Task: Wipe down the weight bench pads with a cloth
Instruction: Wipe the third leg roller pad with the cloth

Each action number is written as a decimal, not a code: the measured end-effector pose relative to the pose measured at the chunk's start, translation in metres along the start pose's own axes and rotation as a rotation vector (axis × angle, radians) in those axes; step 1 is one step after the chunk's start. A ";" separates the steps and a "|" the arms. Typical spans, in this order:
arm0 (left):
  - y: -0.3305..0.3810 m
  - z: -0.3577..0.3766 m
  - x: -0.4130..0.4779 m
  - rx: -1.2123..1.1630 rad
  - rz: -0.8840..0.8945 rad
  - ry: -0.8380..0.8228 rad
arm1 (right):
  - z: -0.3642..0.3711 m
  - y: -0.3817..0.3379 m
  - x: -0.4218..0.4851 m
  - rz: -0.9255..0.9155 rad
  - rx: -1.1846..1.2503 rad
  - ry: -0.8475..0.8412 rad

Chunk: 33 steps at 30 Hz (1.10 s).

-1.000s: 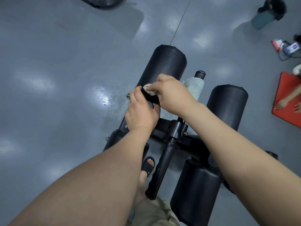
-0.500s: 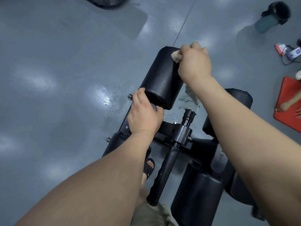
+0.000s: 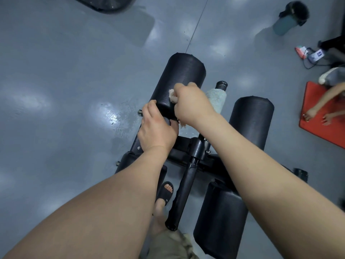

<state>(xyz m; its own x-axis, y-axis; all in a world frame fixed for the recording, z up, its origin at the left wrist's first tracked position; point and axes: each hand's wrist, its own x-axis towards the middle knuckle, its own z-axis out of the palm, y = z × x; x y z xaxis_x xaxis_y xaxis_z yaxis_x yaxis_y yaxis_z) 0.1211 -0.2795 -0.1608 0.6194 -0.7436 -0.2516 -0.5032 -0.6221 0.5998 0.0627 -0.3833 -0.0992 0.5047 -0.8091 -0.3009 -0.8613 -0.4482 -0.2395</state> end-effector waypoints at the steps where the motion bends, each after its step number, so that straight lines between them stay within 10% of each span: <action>1: 0.000 0.000 0.000 0.006 0.007 0.004 | 0.000 0.002 0.002 -0.017 0.019 0.003; 13: -0.005 -0.001 -0.003 -0.033 0.078 0.014 | -0.024 0.033 0.070 0.263 0.048 0.244; 23: 0.001 0.000 -0.002 -0.031 0.012 0.025 | 0.005 0.018 0.032 -0.041 0.068 0.163; 33: -0.001 0.001 -0.001 -0.019 0.020 0.022 | -0.035 0.060 0.100 0.086 0.006 0.250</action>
<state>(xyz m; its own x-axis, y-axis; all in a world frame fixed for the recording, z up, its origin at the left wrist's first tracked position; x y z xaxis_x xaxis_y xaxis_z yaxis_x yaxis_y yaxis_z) 0.1204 -0.2782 -0.1622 0.6227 -0.7501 -0.2227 -0.5042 -0.6024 0.6188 0.0588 -0.5043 -0.1113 0.3985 -0.9134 -0.0830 -0.8998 -0.3718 -0.2284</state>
